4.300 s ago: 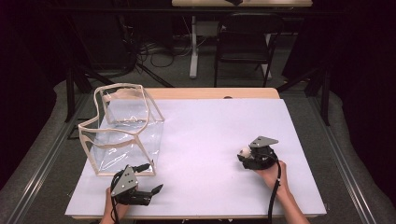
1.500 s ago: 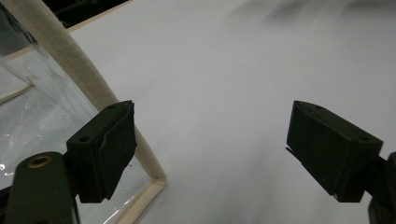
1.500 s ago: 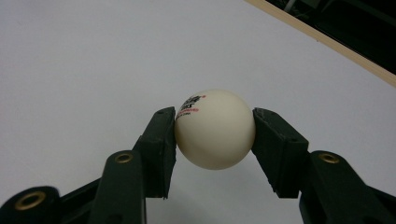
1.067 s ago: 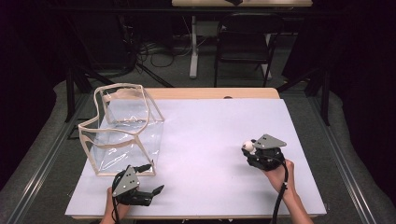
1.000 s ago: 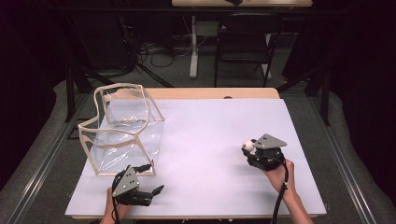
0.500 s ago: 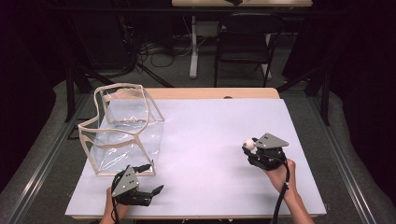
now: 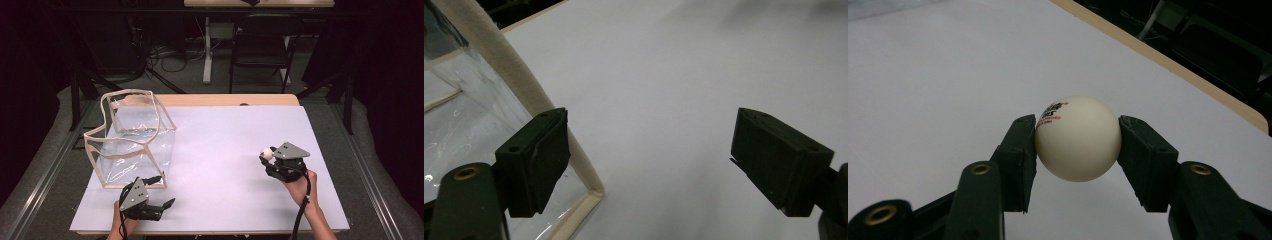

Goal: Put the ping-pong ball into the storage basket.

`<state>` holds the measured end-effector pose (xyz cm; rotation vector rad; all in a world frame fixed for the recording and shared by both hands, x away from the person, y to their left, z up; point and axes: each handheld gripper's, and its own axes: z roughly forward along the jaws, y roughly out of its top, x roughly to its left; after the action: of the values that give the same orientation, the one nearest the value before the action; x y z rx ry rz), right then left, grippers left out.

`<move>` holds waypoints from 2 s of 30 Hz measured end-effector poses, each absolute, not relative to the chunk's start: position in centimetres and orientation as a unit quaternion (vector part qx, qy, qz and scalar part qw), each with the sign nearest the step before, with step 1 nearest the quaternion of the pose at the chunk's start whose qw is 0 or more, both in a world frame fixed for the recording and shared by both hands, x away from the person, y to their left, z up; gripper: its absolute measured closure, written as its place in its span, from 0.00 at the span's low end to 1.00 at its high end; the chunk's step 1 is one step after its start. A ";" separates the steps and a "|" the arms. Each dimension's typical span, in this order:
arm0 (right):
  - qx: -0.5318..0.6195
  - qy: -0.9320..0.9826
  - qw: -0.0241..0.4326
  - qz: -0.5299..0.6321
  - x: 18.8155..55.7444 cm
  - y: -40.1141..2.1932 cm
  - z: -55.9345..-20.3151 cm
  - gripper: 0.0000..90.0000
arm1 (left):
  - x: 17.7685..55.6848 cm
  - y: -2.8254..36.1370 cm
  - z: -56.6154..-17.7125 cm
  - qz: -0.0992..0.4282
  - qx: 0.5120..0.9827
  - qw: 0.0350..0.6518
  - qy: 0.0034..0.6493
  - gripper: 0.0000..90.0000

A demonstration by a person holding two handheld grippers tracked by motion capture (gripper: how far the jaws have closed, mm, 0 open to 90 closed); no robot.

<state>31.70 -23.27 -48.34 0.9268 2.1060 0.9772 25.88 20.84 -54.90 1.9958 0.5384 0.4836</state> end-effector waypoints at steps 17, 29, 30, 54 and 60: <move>0.354 0.797 0.317 0.372 31.8 -23.3 -48.1 0.56 | 26.0 20.7 -54.9 0.198 0.822 0.487 0.220 0.18; 0.351 0.800 0.316 0.370 32.0 -22.9 -48.1 0.56 | 26.0 20.7 -55.0 0.197 0.821 0.488 0.221 0.18; 0.350 0.801 0.316 0.369 32.0 -22.9 -48.1 0.56 | 26.0 20.7 -55.0 0.198 0.820 0.489 0.222 0.18; 0.338 0.802 0.321 0.373 32.8 -22.2 -46.9 0.56 | 26.1 20.7 -55.0 0.197 0.821 0.488 0.222 0.18; 0.333 0.803 0.322 0.374 33.0 -21.9 -46.7 0.56 | 26.1 20.7 -55.0 0.197 0.821 0.488 0.222 0.18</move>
<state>33.00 -21.85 -46.72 0.8755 2.1090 0.9817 26.05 20.66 -55.01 1.9963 0.5392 0.4791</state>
